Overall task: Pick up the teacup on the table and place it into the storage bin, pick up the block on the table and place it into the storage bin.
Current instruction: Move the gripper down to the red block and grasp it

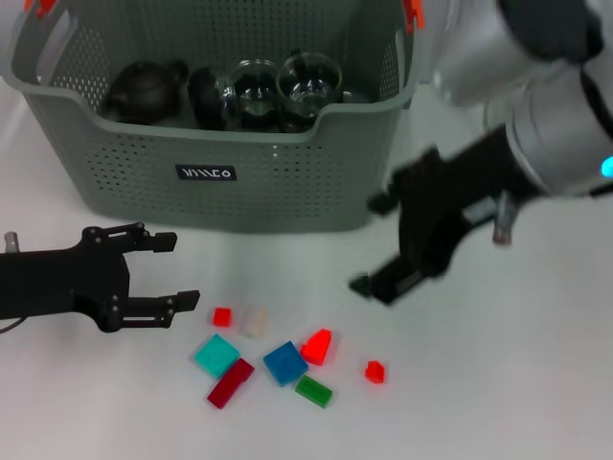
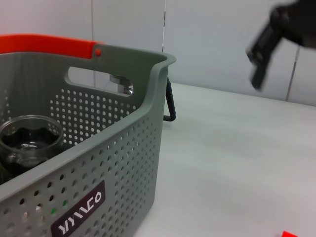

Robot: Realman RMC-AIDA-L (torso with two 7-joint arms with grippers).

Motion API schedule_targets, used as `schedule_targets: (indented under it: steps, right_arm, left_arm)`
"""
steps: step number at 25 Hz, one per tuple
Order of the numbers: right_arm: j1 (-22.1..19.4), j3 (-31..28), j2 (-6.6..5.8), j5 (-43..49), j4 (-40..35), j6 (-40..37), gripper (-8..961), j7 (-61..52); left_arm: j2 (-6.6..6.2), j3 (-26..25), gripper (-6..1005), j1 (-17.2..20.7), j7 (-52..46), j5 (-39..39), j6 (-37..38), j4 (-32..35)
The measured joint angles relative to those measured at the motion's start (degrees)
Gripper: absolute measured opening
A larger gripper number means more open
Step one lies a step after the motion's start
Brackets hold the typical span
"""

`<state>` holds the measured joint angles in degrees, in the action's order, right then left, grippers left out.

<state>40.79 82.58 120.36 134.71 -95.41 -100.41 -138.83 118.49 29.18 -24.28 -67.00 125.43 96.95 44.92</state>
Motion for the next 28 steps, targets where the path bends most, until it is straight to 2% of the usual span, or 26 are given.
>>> schedule_targets:
  steps: [7, 14, 18, 22, 28]
  right_arm:
    - [1.0, 6.6, 0.09, 2.4, 6.4, -0.1, 944, -5.5]
    - [6.4, 13.0, 0.21, 2.7, 24.5, 9.6, 944, -6.3]
    - [8.9, 17.0, 0.36, 2.5, 30.9, 14.2, 942, -6.2]
    - [9.9, 21.1, 0.50, 2.4, 33.9, 16.3, 944, -6.2]
    - [9.8, 23.5, 0.47, 2.4, 34.7, 16.9, 913, -5.6]
  left_arm:
    - [0.03, 0.1, 829, -0.2, 0.3, 0.0, 0.0, -0.1]
    - [0.07, 0.1, 829, -0.3, 0.4, 0.0, 0.0, -0.4]
    - [0.08, 0.1, 829, -0.3, 0.8, 0.0, 0.0, -0.6]
    - [0.08, 0.1, 829, -0.3, 0.9, 0.0, 0.0, -0.7]
    - [0.10, 0.1, 829, -0.2, 1.1, -0.3, -0.1, -0.8]
